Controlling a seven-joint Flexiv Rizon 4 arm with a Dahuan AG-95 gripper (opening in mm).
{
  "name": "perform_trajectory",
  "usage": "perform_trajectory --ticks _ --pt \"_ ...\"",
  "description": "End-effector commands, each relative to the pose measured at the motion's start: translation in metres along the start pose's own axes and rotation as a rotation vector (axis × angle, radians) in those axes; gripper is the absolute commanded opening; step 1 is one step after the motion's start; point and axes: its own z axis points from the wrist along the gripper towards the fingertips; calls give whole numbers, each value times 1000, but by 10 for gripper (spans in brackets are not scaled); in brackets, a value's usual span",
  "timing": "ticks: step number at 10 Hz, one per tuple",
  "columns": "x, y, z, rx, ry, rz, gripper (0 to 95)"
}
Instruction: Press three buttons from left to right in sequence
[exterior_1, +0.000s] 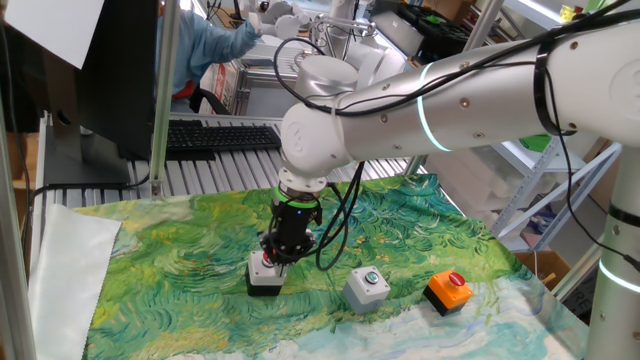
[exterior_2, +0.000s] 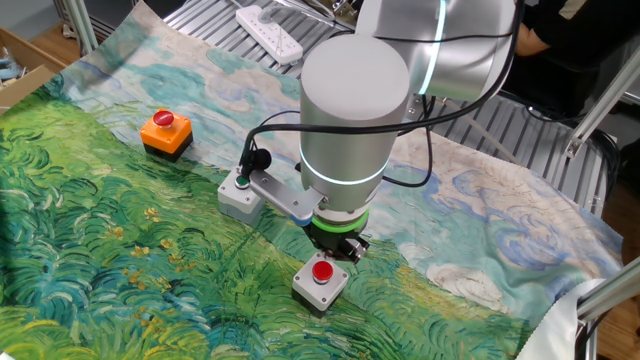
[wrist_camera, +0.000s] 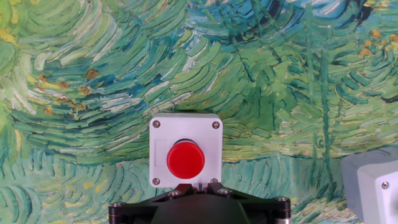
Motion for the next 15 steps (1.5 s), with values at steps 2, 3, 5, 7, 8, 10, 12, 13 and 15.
perform_trajectory --ticks 2,3,5,7,8,10,12,13,15 --pt "-1 1 1 4 0 3 0" --pt "-1 1 1 4 0 3 0" --pt "-2 2 1 5 0 6 0" --pt "-2 2 1 5 0 7 0" --pt "-2 2 1 5 0 7 0" --pt "-2 2 2 5 0 8 0" --pt "-4 4 3 8 1 13 0" --pt "-4 5 3 9 0 16 0" --pt "-4 5 3 10 0 19 0"
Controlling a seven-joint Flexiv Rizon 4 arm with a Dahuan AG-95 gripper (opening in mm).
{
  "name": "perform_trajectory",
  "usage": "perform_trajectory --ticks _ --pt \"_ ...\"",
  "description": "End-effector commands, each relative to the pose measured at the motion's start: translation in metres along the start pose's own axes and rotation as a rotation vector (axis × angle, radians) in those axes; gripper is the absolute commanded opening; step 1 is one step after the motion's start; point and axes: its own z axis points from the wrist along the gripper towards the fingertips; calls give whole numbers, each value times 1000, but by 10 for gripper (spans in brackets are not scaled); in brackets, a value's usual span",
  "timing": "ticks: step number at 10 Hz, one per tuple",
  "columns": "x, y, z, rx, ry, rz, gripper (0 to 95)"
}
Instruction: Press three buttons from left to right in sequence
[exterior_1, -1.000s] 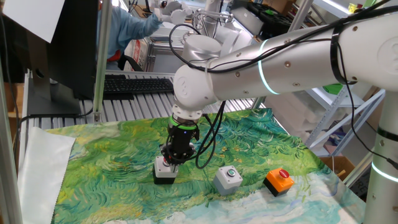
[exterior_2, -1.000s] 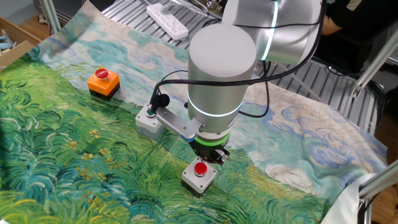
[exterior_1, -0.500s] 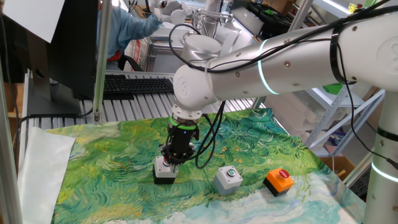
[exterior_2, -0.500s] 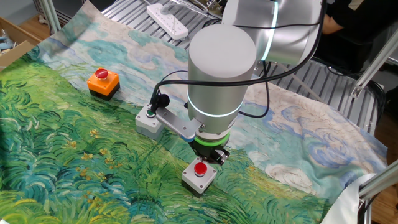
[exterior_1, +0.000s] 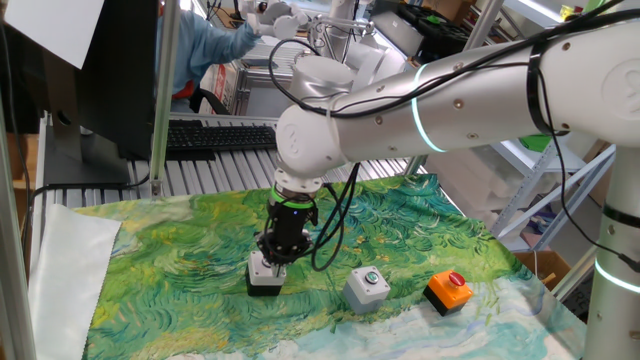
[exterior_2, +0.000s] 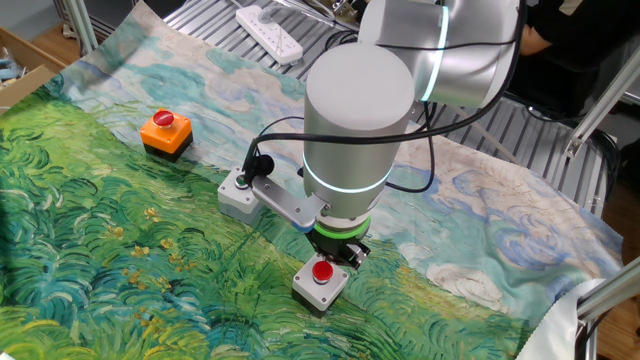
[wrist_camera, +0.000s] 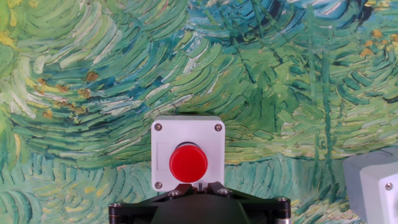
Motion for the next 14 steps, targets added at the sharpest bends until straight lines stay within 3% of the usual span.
perform_trajectory --ticks 1,7,14 --pt "1 -1 0 0 -1 -1 0" --pt "5 -4 -2 -2 -1 -8 0" --pt "28 -18 -14 -9 -3 -28 0"
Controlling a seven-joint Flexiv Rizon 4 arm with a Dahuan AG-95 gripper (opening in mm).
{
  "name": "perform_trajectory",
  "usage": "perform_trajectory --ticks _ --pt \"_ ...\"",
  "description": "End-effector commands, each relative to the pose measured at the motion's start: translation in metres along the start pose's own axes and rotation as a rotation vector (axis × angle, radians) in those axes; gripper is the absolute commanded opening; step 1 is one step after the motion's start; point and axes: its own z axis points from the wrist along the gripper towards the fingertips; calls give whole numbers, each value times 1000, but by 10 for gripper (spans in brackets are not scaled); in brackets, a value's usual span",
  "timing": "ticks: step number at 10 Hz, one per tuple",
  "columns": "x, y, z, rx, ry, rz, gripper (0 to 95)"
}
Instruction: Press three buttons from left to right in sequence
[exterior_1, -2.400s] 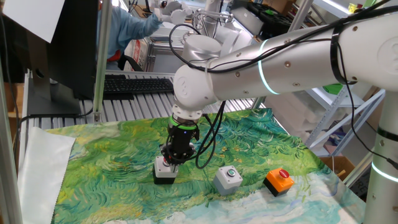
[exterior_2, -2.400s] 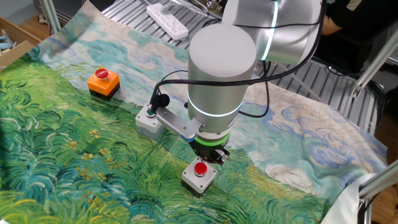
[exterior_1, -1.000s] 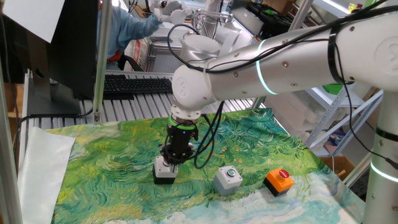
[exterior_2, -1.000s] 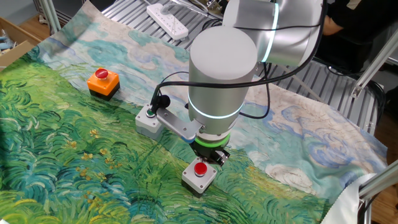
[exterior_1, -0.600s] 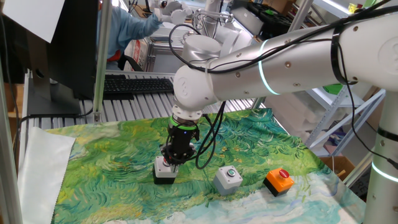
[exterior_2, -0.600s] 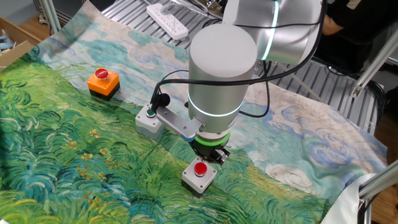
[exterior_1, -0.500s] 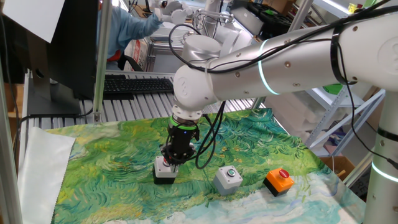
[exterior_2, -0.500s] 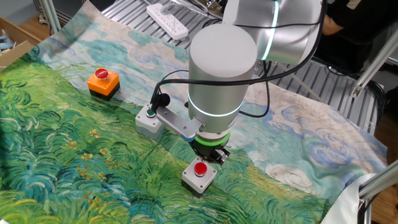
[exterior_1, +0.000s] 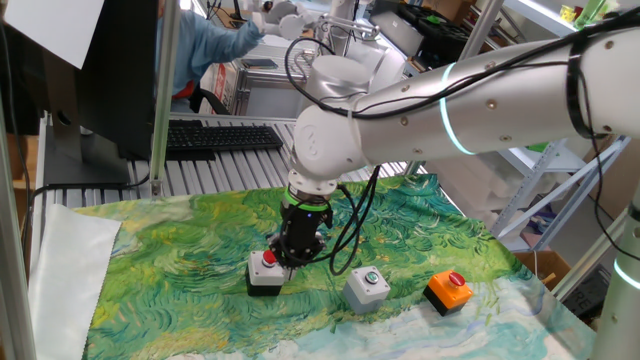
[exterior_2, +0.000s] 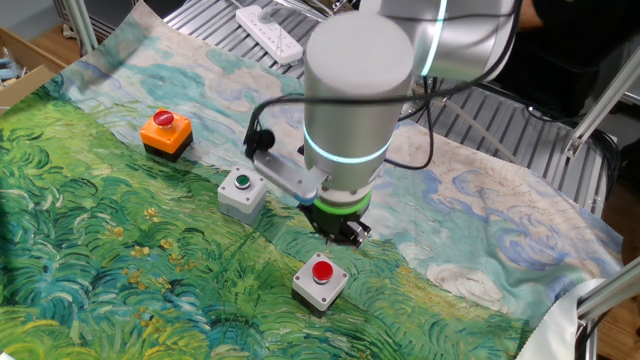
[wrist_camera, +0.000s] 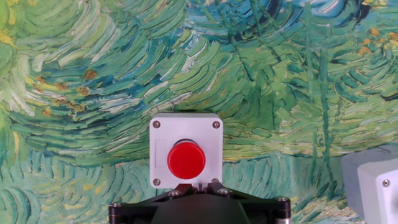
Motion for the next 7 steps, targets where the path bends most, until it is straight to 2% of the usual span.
perform_trajectory --ticks 1,7 --pt "1 0 -2 -1 0 2 0" --pt "5 2 -13 -8 0 -2 0"
